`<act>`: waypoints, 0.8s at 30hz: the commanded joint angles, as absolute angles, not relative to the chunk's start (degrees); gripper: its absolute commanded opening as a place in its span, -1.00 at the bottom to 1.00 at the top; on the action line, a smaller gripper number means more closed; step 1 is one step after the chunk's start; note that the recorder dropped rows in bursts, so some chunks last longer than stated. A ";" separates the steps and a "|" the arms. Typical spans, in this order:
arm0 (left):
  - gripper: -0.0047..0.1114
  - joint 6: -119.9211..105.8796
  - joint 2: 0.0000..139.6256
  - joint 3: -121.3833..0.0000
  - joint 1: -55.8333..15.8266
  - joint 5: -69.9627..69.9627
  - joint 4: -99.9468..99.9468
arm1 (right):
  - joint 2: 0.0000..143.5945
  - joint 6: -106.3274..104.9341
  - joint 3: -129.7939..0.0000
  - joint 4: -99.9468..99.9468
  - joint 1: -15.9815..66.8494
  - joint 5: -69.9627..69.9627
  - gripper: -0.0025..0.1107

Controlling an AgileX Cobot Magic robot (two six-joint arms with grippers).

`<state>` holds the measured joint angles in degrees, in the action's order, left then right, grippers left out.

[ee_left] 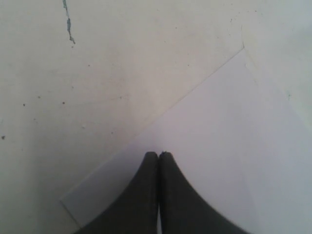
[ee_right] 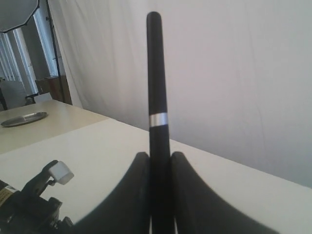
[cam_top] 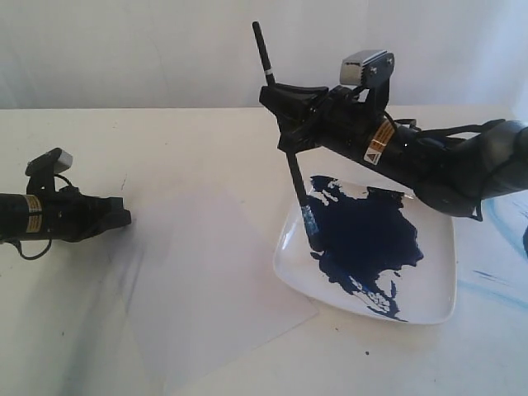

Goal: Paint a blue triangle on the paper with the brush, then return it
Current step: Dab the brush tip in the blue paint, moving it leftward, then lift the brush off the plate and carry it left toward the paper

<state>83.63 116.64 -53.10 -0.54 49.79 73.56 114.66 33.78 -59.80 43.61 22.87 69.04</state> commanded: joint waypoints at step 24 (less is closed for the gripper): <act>-0.92 83.52 116.75 -52.81 -0.70 46.89 74.63 | 111.55 35.06 -71.20 38.73 35.62 62.20 -0.96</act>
<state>83.63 116.64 -53.10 -0.54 49.79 73.56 112.09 34.86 -69.87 40.71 34.12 64.48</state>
